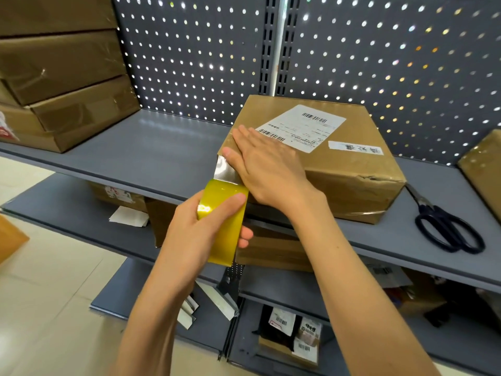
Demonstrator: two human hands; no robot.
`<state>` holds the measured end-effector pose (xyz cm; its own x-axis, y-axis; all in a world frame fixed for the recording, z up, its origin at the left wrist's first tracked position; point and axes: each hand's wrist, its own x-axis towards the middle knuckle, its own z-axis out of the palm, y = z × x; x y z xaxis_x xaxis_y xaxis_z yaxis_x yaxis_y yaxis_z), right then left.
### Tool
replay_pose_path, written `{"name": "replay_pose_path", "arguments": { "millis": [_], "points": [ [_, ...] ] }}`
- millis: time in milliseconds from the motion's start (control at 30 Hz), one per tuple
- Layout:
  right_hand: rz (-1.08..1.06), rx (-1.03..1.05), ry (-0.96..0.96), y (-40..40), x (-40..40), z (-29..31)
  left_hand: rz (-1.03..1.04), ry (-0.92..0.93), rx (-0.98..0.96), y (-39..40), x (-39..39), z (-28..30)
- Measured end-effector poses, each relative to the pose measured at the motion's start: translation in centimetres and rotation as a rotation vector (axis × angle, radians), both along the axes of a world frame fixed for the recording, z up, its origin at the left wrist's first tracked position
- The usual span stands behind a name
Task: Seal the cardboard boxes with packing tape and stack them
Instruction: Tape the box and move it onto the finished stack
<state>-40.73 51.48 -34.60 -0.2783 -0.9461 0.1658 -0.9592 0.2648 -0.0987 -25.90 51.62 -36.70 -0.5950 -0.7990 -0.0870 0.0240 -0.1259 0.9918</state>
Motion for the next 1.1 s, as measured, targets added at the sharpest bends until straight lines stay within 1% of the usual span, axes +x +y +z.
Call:
{"name": "replay_pose_path", "arguments": {
  "millis": [133, 267, 900, 1100],
  "points": [
    [-0.012, 0.006, 0.006, -0.1, 0.1, 0.0, 0.019, -0.057, 0.046, 0.4, 0.3, -0.8],
    [-0.021, -0.007, -0.004, -0.2, 0.1, -0.1, 0.034, -0.082, 0.037, 0.3, 0.2, -1.6],
    [-0.056, -0.032, -0.028, 0.2, 0.0, -0.1, -0.010, -0.062, 0.015, -0.3, 0.7, -1.8],
    [-0.042, -0.162, -0.111, 0.5, 0.1, 0.2, -0.029, -0.069, 0.019, -0.5, 0.6, -1.7]
  ]
}}
